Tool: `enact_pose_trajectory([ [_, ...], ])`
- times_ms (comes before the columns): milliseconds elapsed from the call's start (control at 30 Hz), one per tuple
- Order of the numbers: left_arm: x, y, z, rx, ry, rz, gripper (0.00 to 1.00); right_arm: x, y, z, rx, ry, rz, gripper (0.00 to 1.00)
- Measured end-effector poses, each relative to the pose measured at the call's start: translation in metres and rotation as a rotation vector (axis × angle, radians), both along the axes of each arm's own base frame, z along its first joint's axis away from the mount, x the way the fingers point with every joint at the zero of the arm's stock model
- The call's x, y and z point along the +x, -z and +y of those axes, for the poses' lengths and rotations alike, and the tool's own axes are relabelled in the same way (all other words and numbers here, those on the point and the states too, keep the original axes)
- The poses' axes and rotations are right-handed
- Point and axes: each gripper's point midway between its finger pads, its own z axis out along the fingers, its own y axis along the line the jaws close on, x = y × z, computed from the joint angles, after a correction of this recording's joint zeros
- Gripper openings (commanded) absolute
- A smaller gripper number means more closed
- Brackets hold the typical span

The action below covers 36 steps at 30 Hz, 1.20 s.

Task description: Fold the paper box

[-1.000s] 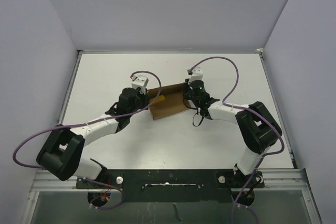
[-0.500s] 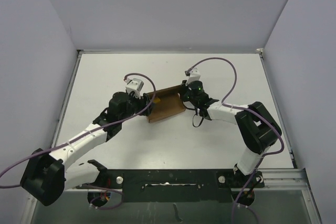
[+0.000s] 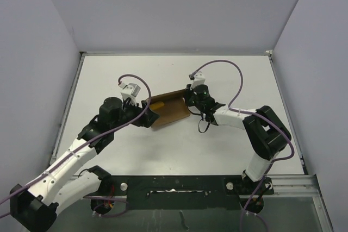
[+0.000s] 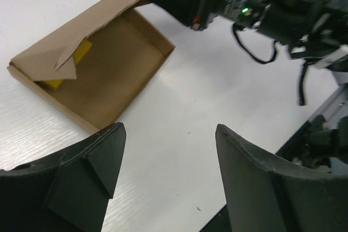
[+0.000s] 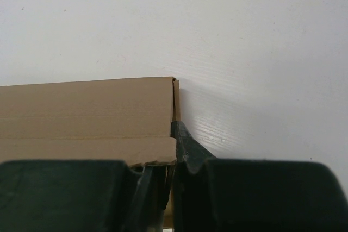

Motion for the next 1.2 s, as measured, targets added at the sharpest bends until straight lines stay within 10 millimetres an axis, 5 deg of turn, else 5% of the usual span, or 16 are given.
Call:
enact_pose_trajectory([
  [300, -0.014, -0.104, -0.011, -0.158, 0.064, -0.074, 0.58, 0.0, 0.0, 0.001, -0.008, -0.008, -0.006, 0.03],
  [500, 0.037, -0.122, -0.001, -0.162, -0.015, -0.055, 0.46, -0.001, 0.0, 0.003, -0.009, -0.013, -0.007, 0.04],
  [600, 0.08, -0.094, 0.003, -0.14, -0.066, 0.024, 0.44, -0.002, 0.0, 0.003, -0.011, -0.014, -0.008, 0.04],
  [700, 0.1, -0.047, -0.003, -0.103, -0.064, 0.148, 0.41, -0.002, -0.001, 0.003, -0.011, -0.015, -0.008, 0.04],
  [867, 0.108, 0.007, -0.016, -0.077, -0.024, 0.299, 0.4, -0.002, -0.001, 0.003, -0.014, -0.019, -0.011, 0.07],
  [1200, 0.109, 0.047, -0.024, -0.064, 0.009, 0.393, 0.38, -0.006, 0.0, 0.009, -0.026, -0.068, -0.012, 0.26],
])
